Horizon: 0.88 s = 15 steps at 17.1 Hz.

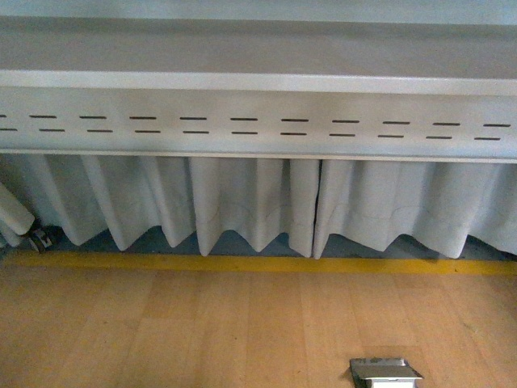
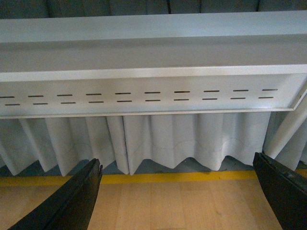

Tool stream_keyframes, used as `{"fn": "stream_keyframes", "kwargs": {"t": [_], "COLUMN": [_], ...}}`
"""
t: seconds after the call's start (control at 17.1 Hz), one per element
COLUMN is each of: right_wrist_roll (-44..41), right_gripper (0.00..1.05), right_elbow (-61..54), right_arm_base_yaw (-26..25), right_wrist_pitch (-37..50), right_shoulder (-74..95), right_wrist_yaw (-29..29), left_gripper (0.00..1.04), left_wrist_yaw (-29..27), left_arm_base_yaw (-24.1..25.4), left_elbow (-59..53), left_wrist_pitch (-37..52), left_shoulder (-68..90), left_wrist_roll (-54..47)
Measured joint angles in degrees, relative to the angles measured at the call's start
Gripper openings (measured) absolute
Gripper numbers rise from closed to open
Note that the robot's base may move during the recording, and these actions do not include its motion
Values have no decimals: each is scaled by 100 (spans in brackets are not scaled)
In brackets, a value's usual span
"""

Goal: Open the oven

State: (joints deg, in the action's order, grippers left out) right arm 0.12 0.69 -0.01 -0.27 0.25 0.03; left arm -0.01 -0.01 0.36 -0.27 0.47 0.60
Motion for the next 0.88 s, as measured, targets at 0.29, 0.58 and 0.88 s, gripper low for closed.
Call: {"fn": "stream_keyframes", "kwargs": {"t": [0.29,0.58,0.88], "right_wrist_roll": [0,0,0], "right_gripper": [98,98,98], "right_elbow": [0,0,0], "right_arm_base_yaw": [0,0,0], "right_wrist_pitch": [0,0,0], "right_shoulder": [0,0,0], "right_wrist_yaw": [0,0,0], "left_gripper": [98,98,98], "left_wrist_yaw": [0,0,0], "left_arm_base_yaw": [0,0,0], "left_elbow": [0,0,0], "left_wrist_pitch": [0,0,0], "left_shoulder": [0,0,0], "left_wrist_roll": [0,0,0]}}
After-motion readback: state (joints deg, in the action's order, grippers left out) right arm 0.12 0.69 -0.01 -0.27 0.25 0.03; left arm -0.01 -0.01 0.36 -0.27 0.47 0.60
